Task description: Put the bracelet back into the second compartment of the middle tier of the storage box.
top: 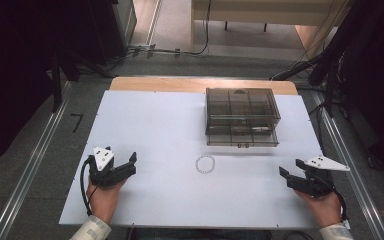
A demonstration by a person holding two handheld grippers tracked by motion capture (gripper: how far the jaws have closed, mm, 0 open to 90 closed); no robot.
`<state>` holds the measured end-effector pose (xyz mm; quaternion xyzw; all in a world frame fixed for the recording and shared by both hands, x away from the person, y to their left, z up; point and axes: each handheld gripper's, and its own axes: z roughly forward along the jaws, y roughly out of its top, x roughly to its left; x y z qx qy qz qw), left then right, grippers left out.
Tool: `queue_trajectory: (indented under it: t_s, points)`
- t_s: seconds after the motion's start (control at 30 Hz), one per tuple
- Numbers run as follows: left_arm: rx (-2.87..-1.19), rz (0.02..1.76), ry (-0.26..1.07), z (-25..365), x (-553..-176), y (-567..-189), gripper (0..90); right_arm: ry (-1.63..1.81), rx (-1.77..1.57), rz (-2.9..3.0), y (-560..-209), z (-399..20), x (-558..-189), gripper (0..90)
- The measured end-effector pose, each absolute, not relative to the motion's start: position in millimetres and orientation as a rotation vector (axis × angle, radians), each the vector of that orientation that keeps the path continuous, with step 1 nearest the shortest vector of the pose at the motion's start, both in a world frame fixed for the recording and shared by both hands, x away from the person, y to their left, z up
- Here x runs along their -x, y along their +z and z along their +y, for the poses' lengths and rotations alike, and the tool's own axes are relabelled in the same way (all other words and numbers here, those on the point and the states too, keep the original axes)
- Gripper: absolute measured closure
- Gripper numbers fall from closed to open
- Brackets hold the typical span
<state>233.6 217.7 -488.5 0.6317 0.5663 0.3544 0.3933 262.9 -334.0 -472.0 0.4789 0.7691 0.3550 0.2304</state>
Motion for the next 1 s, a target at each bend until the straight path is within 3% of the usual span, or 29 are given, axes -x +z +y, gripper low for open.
queue_trajectory:
  t_s: [1.0]
  points:
    - [-1.611, 1.435, 0.902, 217.3, -234.3, -488.9, 14.8, 1.0, -1.192, 2.229, -473.4, -282.3, -268.0, 32.4]
